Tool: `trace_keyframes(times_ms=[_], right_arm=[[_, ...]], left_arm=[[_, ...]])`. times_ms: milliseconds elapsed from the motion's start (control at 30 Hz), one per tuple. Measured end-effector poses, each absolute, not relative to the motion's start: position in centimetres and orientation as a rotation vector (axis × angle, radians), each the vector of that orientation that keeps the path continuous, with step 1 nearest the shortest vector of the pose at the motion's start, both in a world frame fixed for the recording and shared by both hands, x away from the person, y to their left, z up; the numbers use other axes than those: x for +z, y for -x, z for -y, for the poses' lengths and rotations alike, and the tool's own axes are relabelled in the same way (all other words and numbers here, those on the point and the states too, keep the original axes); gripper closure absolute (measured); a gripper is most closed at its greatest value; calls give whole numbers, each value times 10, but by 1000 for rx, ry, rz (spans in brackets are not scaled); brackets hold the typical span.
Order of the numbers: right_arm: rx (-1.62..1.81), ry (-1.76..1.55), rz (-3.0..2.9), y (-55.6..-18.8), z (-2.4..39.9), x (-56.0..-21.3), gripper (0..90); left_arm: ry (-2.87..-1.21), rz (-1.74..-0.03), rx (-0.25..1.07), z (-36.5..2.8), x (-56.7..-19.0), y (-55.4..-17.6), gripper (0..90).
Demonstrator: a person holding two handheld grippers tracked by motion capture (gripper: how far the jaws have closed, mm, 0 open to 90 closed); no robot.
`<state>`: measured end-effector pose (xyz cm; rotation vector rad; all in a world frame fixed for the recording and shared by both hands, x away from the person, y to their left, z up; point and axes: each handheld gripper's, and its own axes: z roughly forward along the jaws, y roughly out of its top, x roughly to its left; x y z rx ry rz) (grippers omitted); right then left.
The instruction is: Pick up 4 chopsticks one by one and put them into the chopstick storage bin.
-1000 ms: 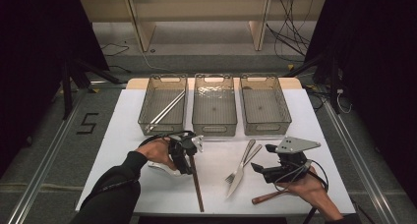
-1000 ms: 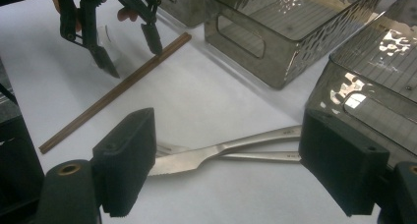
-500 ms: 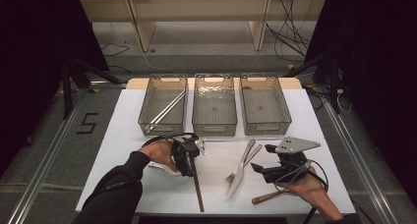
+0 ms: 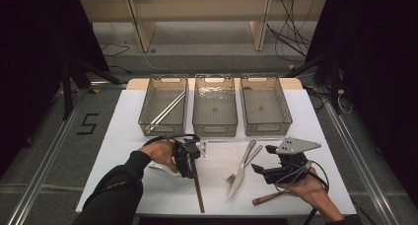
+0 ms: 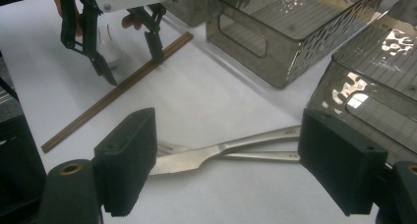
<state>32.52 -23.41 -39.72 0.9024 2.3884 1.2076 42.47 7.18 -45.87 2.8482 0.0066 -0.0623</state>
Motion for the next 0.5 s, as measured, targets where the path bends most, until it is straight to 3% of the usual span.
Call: trace_keyframes(times_ms=[500], right_arm=[[1209, -897, -2391, -324, 234, -397, 239]], left_arm=[[-2859, 38, -66, -74, -457, -423, 274]])
